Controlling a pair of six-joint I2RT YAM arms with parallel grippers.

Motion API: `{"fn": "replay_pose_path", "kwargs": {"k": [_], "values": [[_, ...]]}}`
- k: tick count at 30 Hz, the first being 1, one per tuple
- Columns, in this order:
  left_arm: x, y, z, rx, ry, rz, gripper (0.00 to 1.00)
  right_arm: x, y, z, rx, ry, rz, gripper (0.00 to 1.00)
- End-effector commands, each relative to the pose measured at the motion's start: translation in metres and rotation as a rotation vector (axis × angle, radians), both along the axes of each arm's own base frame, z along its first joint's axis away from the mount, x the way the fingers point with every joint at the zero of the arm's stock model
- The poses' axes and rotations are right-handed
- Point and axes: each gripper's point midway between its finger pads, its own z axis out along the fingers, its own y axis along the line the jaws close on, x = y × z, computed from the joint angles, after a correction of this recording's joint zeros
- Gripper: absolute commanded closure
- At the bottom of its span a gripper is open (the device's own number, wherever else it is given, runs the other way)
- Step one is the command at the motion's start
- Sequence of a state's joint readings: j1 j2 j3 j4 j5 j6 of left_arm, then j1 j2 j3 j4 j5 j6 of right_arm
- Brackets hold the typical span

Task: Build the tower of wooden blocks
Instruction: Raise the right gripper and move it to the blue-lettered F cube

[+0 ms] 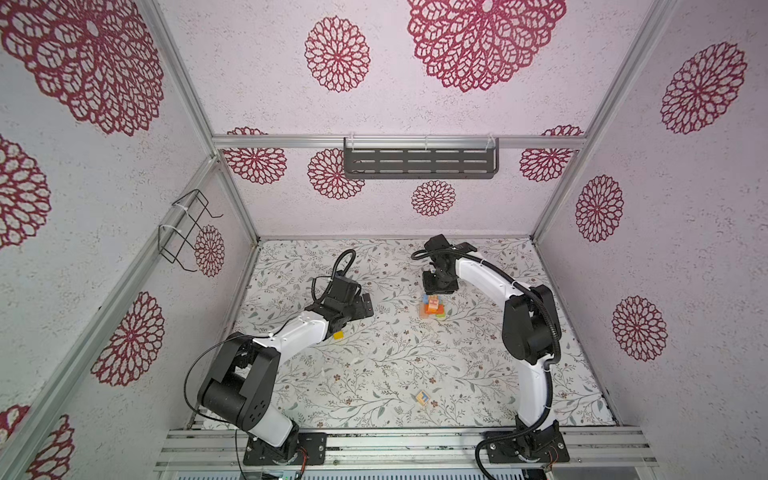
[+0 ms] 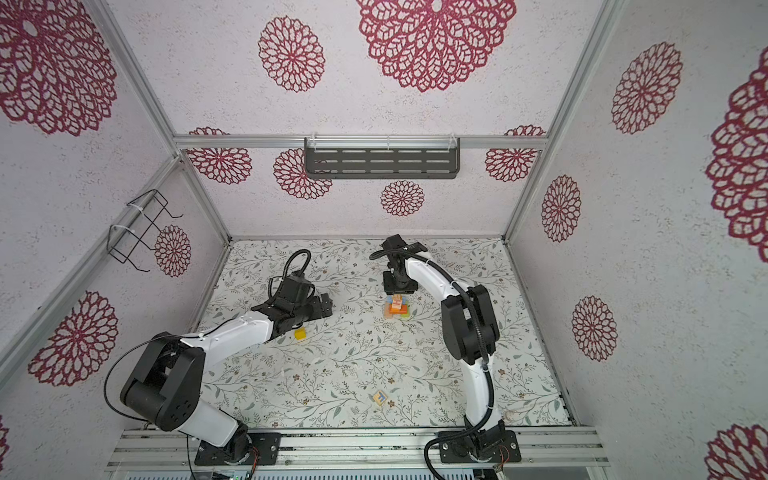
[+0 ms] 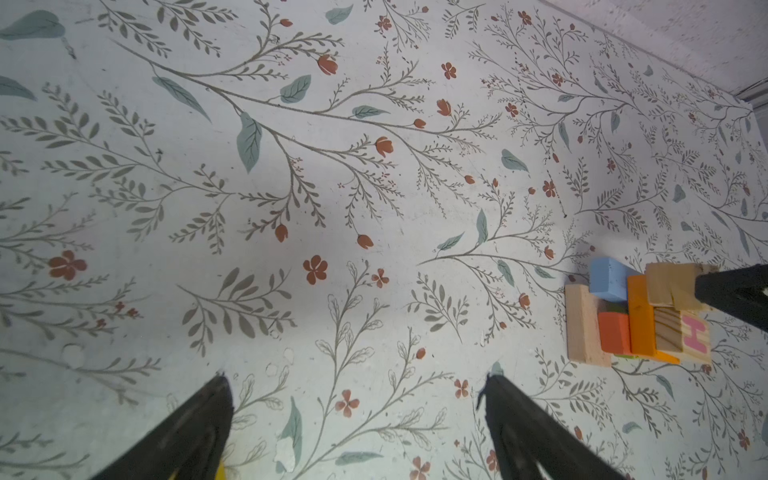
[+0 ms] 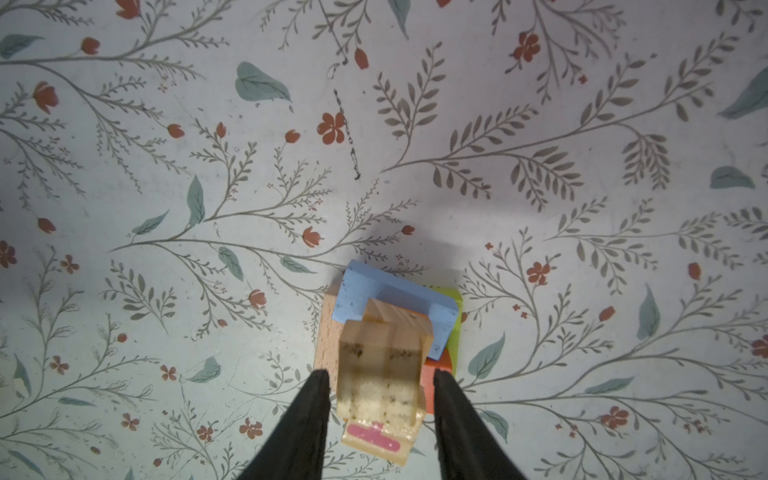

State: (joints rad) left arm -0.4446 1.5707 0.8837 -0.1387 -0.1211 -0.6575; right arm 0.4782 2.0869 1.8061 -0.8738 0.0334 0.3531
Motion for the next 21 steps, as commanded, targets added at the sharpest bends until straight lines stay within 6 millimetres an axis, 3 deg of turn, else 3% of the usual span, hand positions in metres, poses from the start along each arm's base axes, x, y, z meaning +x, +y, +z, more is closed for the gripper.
{"fn": "replay_pose_path", "kwargs": {"k": [1,10,15,21], "values": [[0.004,0.004,0.021,-0.017,-0.061,0.01,0.03,-0.001,-0.005,0.041,-0.005,-0.078,0.033,0.54],[-0.01,-0.003,0.029,-0.051,-0.033,0.007,0.03,-0.04,0.001,0.07,-0.03,-0.12,0.145,0.52],[-0.029,-0.01,0.049,0.007,-0.053,-0.021,0.03,-0.076,0.004,0.066,-0.063,-0.102,0.216,0.52],[-0.054,-0.008,0.061,0.022,-0.053,-0.015,0.03,-0.128,0.024,0.048,-0.035,-0.098,0.334,0.52]]}}
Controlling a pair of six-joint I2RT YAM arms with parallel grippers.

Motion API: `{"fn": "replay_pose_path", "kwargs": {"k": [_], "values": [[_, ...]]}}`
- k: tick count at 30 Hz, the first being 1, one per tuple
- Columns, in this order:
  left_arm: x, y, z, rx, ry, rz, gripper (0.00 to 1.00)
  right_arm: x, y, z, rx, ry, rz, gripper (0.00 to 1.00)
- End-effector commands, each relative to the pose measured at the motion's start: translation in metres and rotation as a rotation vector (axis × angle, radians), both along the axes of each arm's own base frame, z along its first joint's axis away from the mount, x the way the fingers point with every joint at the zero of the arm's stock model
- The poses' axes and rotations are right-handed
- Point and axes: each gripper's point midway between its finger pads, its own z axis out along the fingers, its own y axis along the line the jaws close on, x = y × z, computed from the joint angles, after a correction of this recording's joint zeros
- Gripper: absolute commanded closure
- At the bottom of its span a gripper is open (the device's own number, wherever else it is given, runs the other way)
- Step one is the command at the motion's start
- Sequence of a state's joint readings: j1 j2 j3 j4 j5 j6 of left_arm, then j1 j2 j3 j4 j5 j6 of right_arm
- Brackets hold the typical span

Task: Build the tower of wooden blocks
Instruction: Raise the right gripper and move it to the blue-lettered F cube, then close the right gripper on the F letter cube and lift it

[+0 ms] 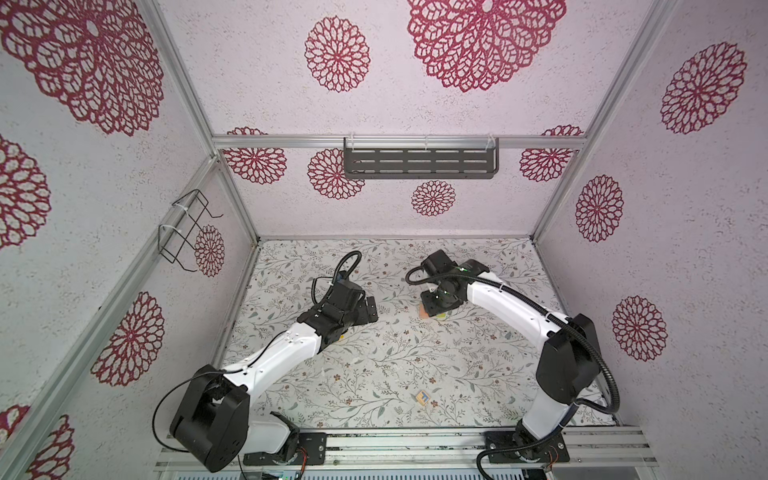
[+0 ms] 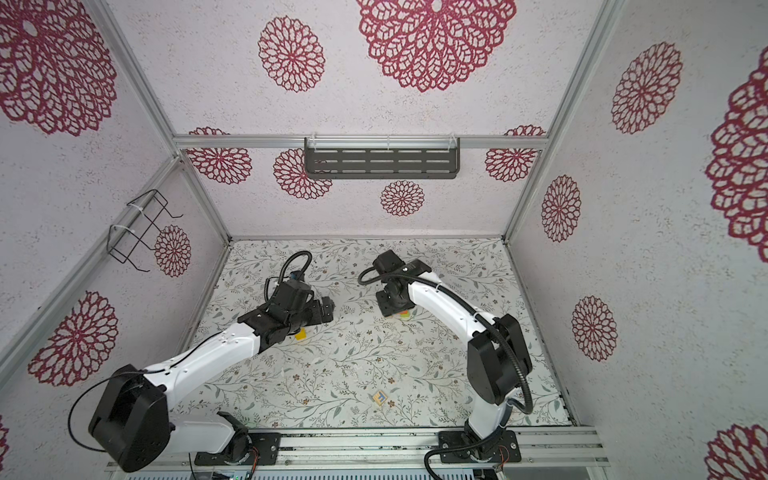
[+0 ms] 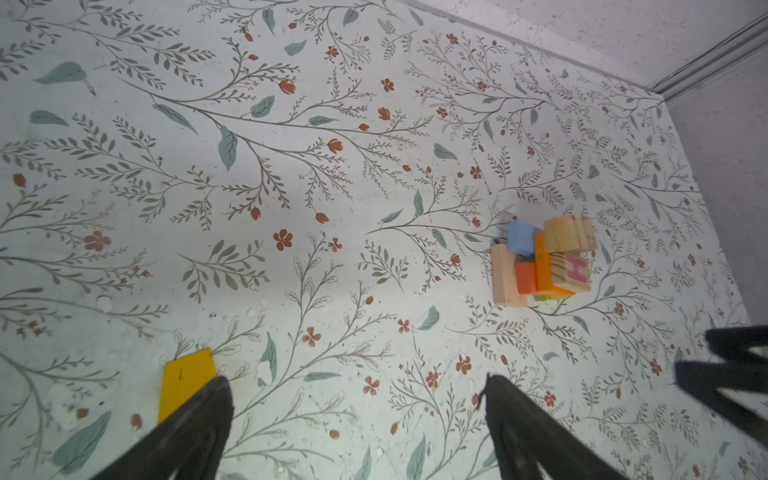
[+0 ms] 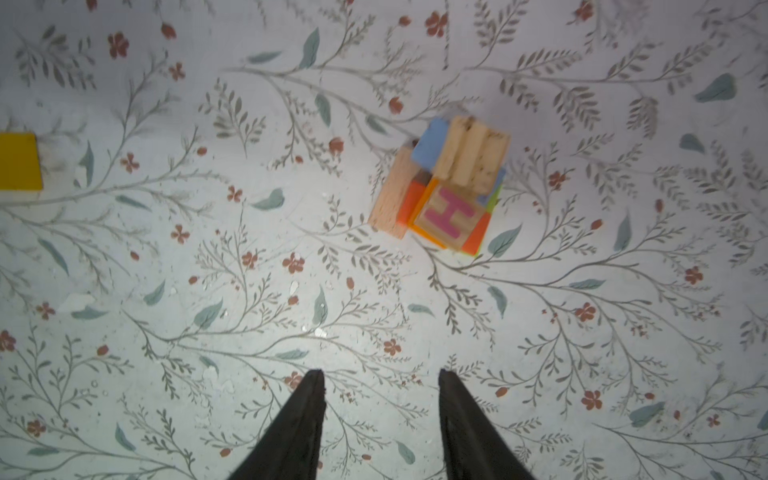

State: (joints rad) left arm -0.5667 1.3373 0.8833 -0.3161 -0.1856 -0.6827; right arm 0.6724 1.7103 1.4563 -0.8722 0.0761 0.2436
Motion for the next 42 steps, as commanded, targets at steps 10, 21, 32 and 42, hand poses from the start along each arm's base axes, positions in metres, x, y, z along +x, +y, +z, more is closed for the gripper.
{"fn": "replay_pose_path", "kwargs": {"k": [10,21,32,42], "values": [[-0.049,0.03,0.002,-0.009,0.011,0.118,0.02,-0.089,0.023,-0.025,0.059,-0.002,0.156,0.55],[-0.079,0.046,-0.017,0.014,0.086,0.147,0.01,-0.156,0.028,-0.058,0.076,0.058,0.223,0.57],[-0.096,0.055,-0.027,0.019,0.086,0.167,0.01,-0.196,0.039,-0.096,0.003,0.126,0.321,0.55],[-0.097,0.058,-0.028,0.032,0.084,0.169,0.02,-0.205,0.034,-0.108,-0.017,0.153,0.332,0.51]]}}
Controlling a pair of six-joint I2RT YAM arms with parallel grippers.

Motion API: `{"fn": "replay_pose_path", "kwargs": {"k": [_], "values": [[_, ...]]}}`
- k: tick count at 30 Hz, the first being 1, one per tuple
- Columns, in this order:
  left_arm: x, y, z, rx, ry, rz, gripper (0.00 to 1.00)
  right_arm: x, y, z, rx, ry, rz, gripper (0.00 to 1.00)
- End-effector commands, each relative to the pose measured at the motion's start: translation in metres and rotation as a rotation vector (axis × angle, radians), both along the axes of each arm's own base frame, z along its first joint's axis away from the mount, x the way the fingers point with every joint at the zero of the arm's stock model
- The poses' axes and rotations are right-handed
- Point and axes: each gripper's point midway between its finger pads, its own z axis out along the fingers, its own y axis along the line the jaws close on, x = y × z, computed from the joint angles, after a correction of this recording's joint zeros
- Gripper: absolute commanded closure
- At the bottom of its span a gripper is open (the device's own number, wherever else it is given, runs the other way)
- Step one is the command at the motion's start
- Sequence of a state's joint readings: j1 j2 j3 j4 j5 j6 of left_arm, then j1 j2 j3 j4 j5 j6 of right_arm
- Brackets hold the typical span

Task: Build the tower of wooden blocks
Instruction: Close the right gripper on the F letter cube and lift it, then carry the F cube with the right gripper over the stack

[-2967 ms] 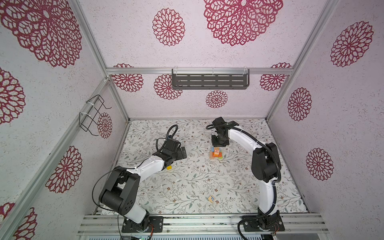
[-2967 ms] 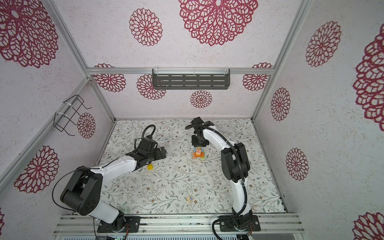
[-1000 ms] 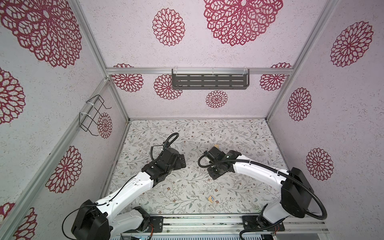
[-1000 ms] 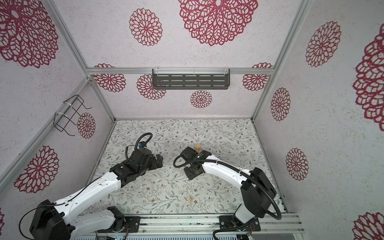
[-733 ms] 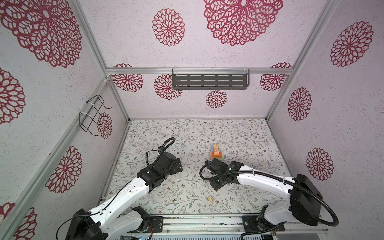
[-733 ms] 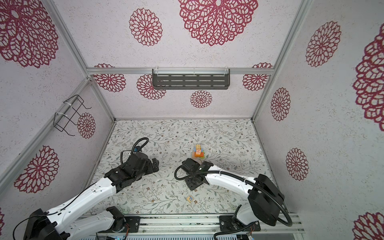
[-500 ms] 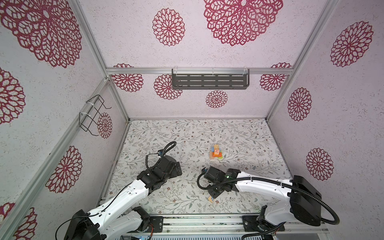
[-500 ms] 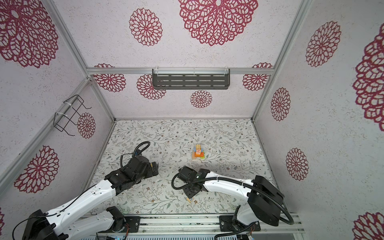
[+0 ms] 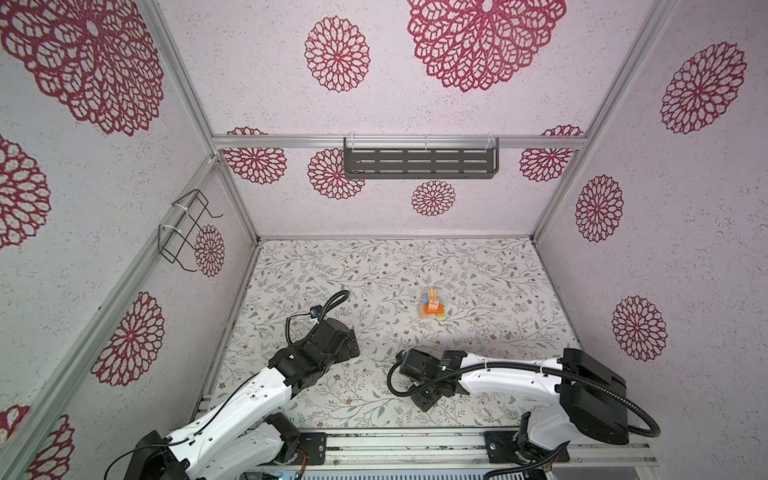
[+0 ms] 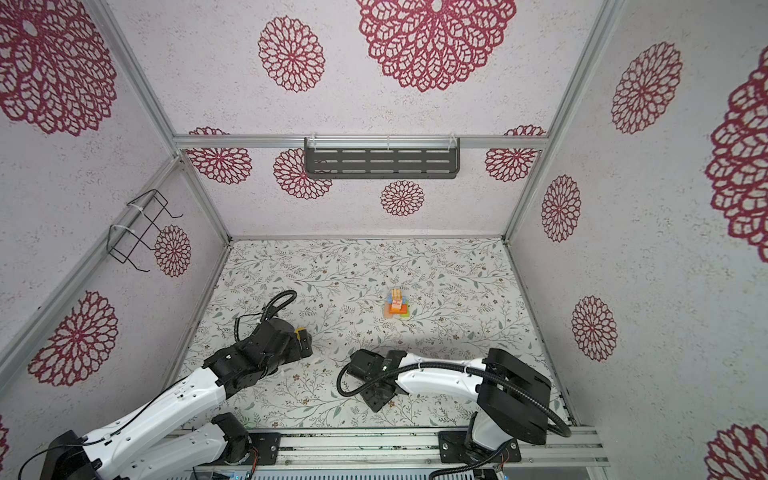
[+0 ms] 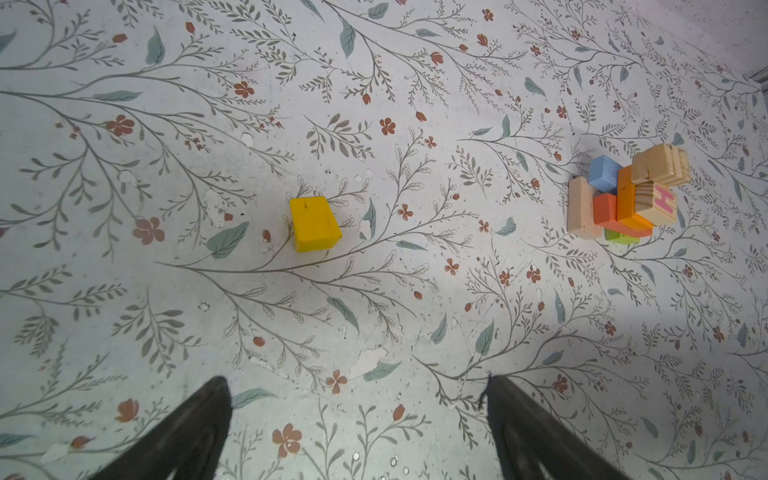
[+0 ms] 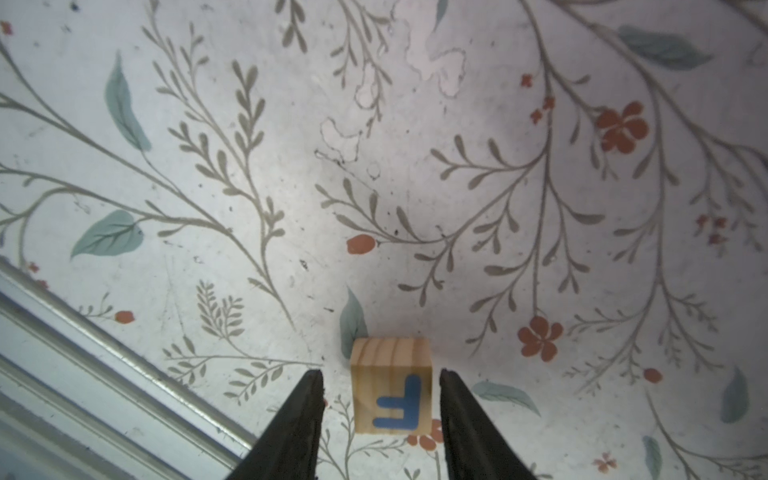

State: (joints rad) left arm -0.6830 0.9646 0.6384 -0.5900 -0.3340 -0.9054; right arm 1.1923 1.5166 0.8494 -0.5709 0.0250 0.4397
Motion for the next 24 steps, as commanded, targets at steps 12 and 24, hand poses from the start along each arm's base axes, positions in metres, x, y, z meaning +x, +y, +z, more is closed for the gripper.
{"fn": "replay_pose_path", "kwargs": {"k": [12,24], "values": [[0.002,0.001,0.003,0.006,-0.016,0.019,0.02,-0.004,-0.003,-0.006,-0.011,0.014,-0.007,0.58],[0.013,-0.008,0.021,0.007,-0.051,-0.014,0.02,0.012,-0.007,0.009,-0.024,-0.054,-0.04,0.66]]}}
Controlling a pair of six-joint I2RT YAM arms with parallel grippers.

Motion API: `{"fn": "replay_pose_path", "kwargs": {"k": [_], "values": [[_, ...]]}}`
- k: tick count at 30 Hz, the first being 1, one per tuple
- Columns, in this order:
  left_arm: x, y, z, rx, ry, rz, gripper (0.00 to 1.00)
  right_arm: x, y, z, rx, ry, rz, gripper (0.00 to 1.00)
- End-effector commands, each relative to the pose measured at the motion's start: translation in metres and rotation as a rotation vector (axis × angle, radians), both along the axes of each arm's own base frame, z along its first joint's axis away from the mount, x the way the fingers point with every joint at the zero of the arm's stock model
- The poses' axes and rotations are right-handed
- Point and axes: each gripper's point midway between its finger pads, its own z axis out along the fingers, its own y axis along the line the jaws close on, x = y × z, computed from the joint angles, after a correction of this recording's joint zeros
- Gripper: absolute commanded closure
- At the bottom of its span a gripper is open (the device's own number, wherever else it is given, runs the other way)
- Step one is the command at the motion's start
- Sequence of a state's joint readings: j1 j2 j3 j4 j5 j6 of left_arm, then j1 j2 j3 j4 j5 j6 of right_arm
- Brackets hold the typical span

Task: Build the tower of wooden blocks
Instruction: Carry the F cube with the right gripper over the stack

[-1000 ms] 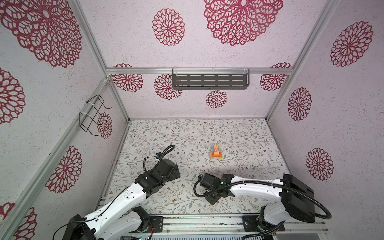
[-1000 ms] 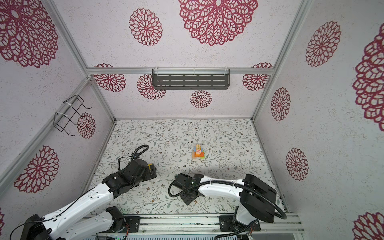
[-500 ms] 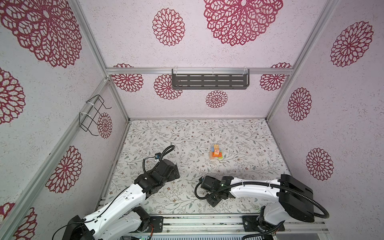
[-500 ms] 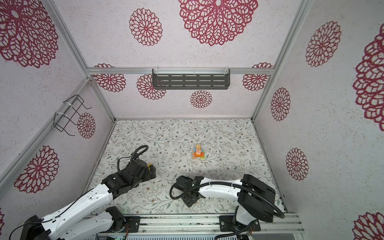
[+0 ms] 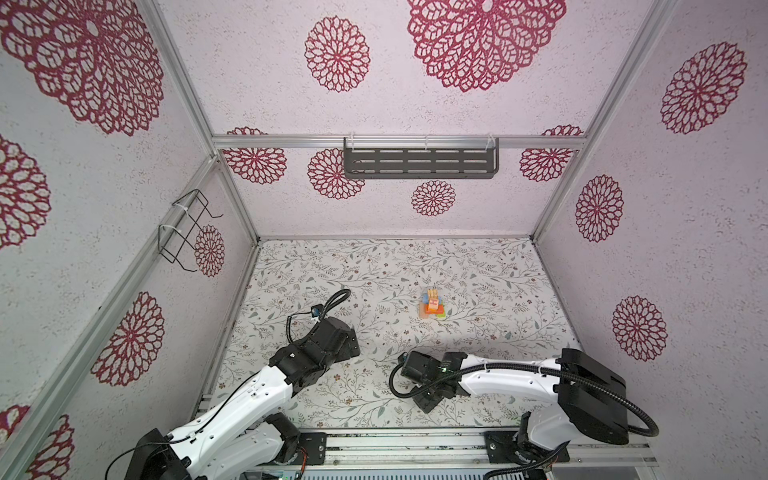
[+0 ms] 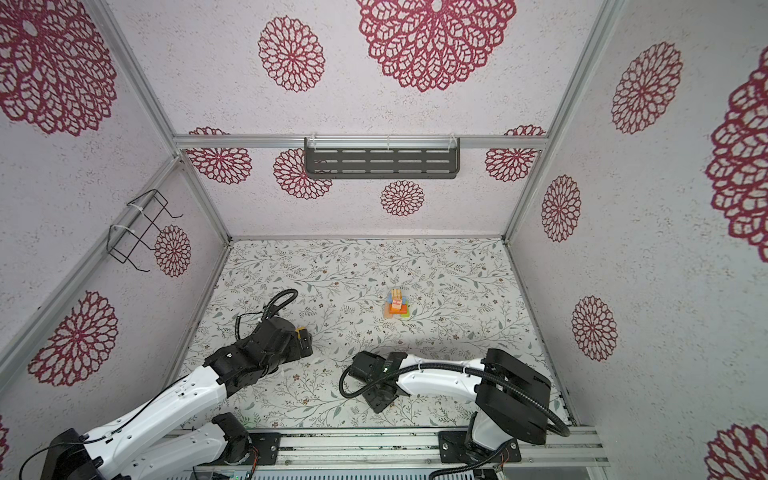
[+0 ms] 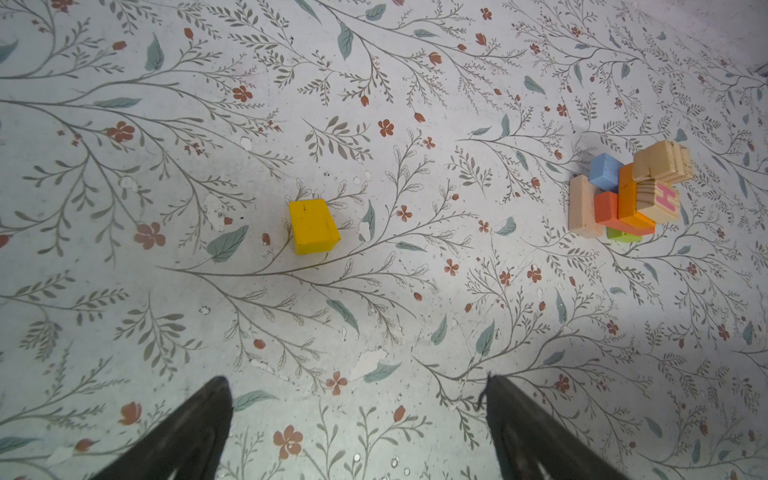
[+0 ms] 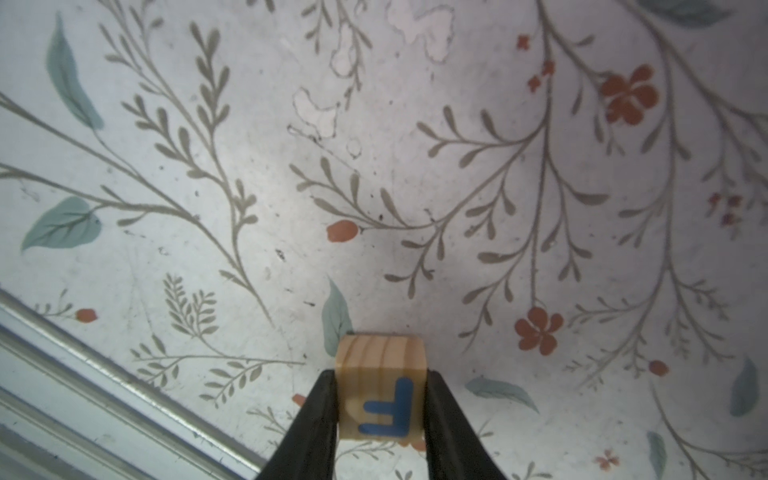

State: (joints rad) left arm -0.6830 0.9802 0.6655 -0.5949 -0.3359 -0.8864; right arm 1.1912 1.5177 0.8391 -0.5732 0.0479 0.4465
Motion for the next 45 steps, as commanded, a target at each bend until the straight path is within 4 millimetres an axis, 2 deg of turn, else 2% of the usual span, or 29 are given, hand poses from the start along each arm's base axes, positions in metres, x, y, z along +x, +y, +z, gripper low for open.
{"fn": "replay_pose_path", "kwargs": {"k": [1,6,11,16,30,37,45], "values": [[0.011,-0.005,0.016,0.003,-0.049,-0.004,0.02,0.013,-0.001,0.013,0.0,-0.041,-0.037,0.66],[0.021,-0.01,0.021,0.038,-0.065,-0.017,0.03,0.037,-0.004,0.024,0.019,-0.046,-0.103,0.68],[0.034,-0.017,0.022,0.068,-0.075,-0.036,0.03,0.073,-0.018,0.04,-0.003,-0.075,-0.234,0.72],[0.053,-0.027,0.018,0.111,-0.059,-0.059,0.03,0.108,-0.025,0.06,0.041,-0.103,-0.341,0.72],[0.111,-0.045,0.017,0.043,-0.075,-0.087,0.03,0.197,-0.053,0.099,0.116,-0.178,-0.55,0.7],[0.131,-0.055,0.013,0.053,-0.09,-0.108,0.03,0.233,-0.063,0.111,0.121,-0.192,-0.602,0.69],[0.144,-0.051,0.004,0.043,-0.094,-0.102,0.03,0.259,-0.062,0.11,0.14,-0.162,-0.633,0.67]]}}
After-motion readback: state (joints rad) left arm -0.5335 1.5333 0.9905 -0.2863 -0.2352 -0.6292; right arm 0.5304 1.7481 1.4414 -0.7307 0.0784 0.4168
